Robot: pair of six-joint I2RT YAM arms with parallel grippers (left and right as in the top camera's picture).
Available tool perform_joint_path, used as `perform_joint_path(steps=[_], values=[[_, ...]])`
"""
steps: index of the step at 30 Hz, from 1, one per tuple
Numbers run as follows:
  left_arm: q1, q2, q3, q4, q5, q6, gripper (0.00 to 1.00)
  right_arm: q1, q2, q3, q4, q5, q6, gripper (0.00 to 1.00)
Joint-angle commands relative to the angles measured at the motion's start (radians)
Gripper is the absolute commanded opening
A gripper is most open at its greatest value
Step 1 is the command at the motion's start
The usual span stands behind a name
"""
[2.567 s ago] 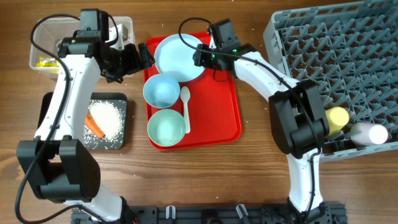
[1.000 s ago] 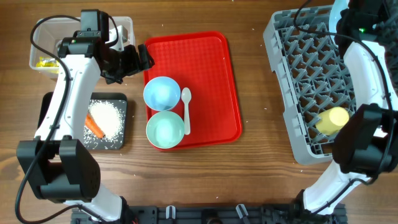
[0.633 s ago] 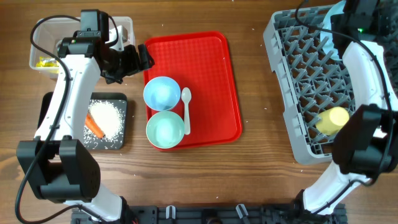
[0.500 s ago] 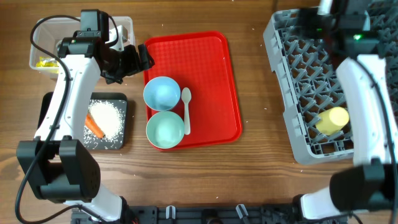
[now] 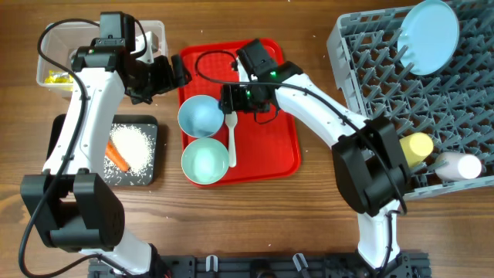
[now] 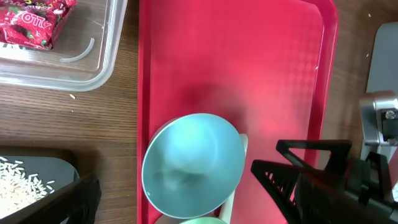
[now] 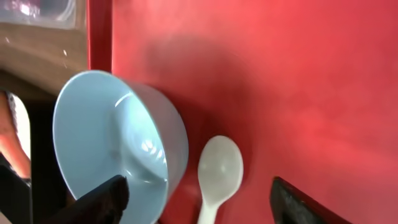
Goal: Sort waste into correct bins and load items into the dishwasher rack
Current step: 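Grasp the blue bowl on the red tray with the right gripper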
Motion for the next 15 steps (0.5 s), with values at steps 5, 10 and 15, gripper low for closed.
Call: perform_joint_path(steps=[5, 10, 15], values=[[0.003, -0.022, 0.016, 0.0, -0.006, -0.002, 1.0, 0.038, 0.061, 0.001, 0.056, -0.038, 0.092, 0.52], [0.003, -0.022, 0.016, 0.0, -0.005, -0.002, 1.0, 0.039, 0.079, -0.001, 0.064, -0.023, 0.102, 0.32], [0.003, -0.022, 0.016, 0.0, -0.005, -0.002, 1.0, 0.039, 0.09, -0.001, 0.081, -0.023, 0.102, 0.1]])
